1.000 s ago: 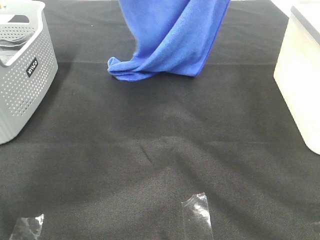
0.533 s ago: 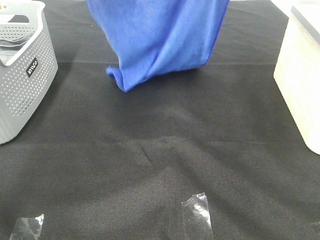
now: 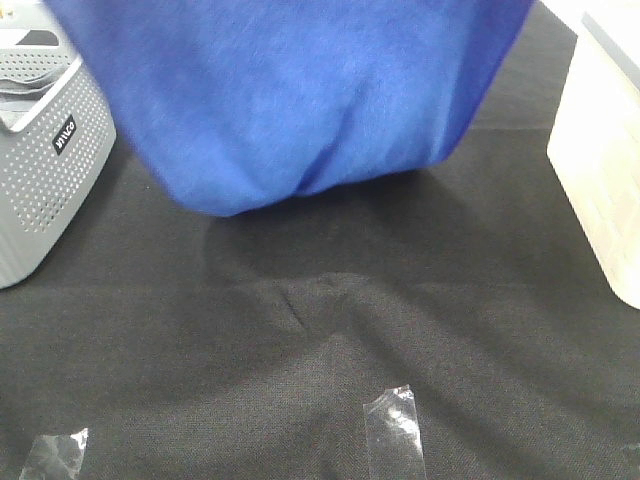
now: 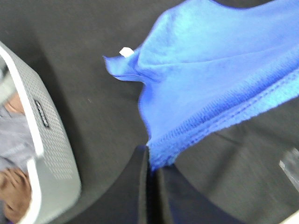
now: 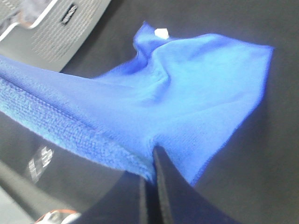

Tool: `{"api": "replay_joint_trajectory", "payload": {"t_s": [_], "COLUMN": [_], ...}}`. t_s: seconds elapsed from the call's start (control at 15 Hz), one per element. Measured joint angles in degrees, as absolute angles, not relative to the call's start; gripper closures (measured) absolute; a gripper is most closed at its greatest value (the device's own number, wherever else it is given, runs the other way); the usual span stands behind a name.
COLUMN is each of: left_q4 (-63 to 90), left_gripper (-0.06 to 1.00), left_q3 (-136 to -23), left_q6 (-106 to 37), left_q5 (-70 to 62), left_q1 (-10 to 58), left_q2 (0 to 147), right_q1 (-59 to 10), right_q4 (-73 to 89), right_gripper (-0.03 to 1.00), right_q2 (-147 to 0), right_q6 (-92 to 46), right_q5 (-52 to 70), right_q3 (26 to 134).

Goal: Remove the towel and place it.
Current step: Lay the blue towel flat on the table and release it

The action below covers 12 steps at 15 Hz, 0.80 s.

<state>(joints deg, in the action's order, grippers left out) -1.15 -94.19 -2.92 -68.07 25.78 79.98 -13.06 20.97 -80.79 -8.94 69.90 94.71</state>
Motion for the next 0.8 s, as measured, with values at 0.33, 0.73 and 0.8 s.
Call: {"api": "replay_joint_trajectory", "payload": {"t_s": [0.33, 0.73, 0.8], "left_q4": [6.4, 15.5, 16.3], "left_gripper": [0.94, 0.94, 0.94], "left_q3": [-81.2, -65.4, -63.4], "left_q6": [-2.5, -2.5, -2.5], "left_q5": [-67.2, -67.3, -67.3], "left_q1": [25.8, 25.8, 25.8], "left_q2": [64.3, 57.7, 57.6], "right_q1": [-13.2, -13.2, -13.2], "right_q4": [25.0, 26.2, 26.3], "right_gripper": [0.97, 0.97, 0.97], "right_q2": [-68.6, -58.2, -57.6], "right_q6": [-6.1, -4.5, -4.4], "right_q5": [69.8, 69.8, 69.8], "right_q3": [82.2, 64.4, 62.2]}}
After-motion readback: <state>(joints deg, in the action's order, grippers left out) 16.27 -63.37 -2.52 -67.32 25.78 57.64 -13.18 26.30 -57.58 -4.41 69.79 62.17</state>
